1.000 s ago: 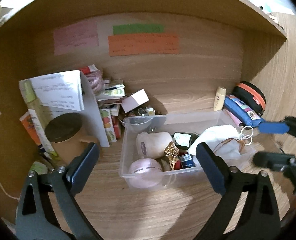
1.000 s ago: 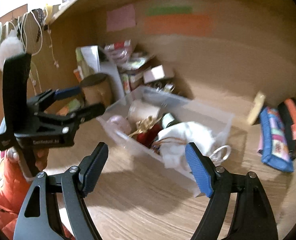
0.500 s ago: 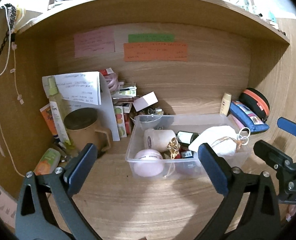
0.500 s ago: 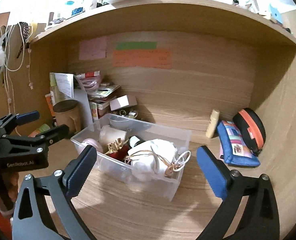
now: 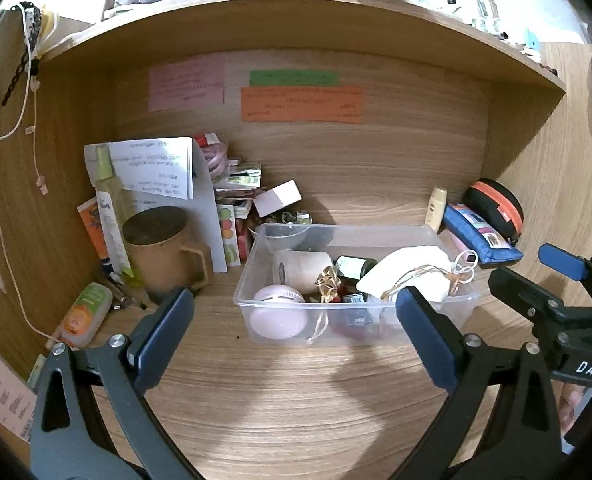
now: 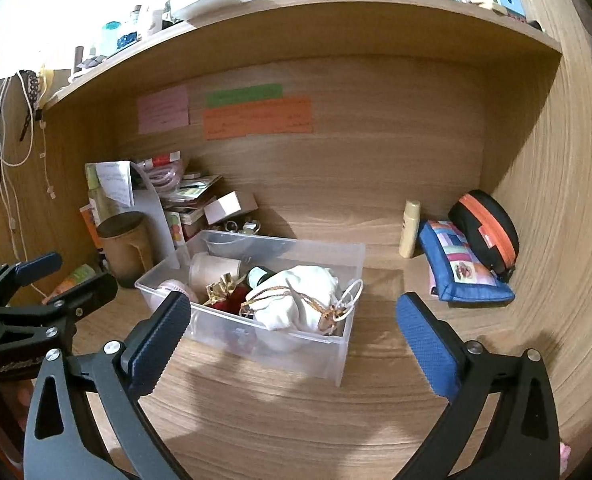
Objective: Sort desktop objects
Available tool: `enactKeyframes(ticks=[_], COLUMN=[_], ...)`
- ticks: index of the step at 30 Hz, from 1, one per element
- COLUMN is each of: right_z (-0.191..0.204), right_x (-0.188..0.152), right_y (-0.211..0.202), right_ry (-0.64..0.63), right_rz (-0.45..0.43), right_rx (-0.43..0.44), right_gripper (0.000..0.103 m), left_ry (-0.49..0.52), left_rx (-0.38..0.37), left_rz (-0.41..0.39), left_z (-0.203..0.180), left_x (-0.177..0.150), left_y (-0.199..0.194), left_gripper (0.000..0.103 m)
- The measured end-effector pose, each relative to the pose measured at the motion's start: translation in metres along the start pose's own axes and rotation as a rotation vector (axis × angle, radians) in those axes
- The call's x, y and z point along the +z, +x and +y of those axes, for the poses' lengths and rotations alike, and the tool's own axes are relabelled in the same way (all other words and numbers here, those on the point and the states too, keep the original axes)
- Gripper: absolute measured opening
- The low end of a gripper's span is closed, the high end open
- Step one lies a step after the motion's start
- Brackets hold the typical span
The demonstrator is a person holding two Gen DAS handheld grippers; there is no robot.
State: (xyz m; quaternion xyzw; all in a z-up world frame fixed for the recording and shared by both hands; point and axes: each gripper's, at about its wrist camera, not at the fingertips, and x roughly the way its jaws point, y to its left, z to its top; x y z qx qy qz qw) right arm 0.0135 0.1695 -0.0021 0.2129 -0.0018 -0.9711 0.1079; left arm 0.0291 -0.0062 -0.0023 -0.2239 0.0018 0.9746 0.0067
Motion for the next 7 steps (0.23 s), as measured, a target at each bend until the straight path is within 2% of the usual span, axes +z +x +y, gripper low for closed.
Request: enactKeyframes(ticks=[7], right_z=[-0.0010], right_x=[0.0035], right_y=[0.0043], right_ry=[0.000], right_rz=[0.001], right_rx=[0.006], right_gripper=[0.103], left_ry=[0.002], left_rx=[-0.028], left_rz=[0.012], left_z=[-0.0040], left_x=[-0.0025], left_y=[0.0066], left_gripper=[0.102])
